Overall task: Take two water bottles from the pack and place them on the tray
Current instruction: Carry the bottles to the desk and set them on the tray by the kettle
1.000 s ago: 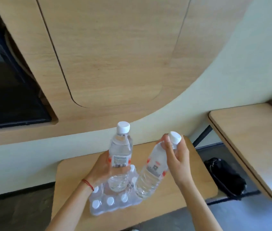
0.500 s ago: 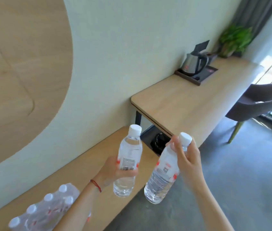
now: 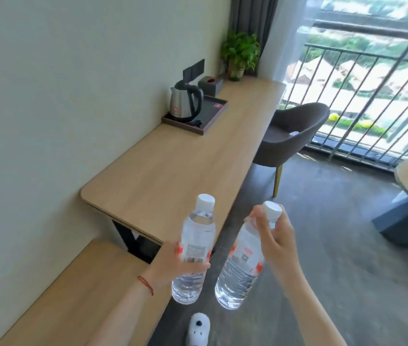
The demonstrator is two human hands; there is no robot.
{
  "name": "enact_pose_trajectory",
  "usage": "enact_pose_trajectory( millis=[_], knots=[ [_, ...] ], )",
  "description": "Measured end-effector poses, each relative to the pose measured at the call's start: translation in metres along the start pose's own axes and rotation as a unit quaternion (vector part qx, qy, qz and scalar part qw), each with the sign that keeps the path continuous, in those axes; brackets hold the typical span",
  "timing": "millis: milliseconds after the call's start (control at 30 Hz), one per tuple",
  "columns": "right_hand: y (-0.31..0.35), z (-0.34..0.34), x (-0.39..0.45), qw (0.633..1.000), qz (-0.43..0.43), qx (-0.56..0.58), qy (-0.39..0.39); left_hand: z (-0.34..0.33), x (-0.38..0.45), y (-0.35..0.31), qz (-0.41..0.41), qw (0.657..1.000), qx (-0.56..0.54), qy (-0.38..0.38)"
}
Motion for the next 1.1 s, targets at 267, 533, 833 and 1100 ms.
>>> enact_pose_trajectory(
  millis=[267,533,833,1100],
  knots=[
    [-0.025,0.07,0.139,0.995,0.006,-0.045,-0.086,-0.03,0.167,-0.073,-0.047,0.997,-0.03,0.056],
    [-0.059,0.13,0.266,0.993,0.011,-0.041,-0.11,-0.073,0.309,-0.117,-0.055,0.993,-0.033,0.1],
    [-0.11,0.2,0.44,0.996,0.008,-0.07,-0.062,-0.114,0.474,-0.175,-0.057,0.998,-0.021,0.027],
    [-0.126,0.23,0.595,0.997,0.016,-0.076,0.007,-0.114,0.595,-0.221,-0.017,0.998,-0.01,-0.056]
  ],
)
Point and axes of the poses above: each hand's wrist, its own x-axis towards the middle knuckle, its own z-axis out of the back of the hand, y = z × x, the point moved 10 cm from there along x, towards the middle knuckle, and after that the axes turned 10 degrees about x, right-handed, at the moved point
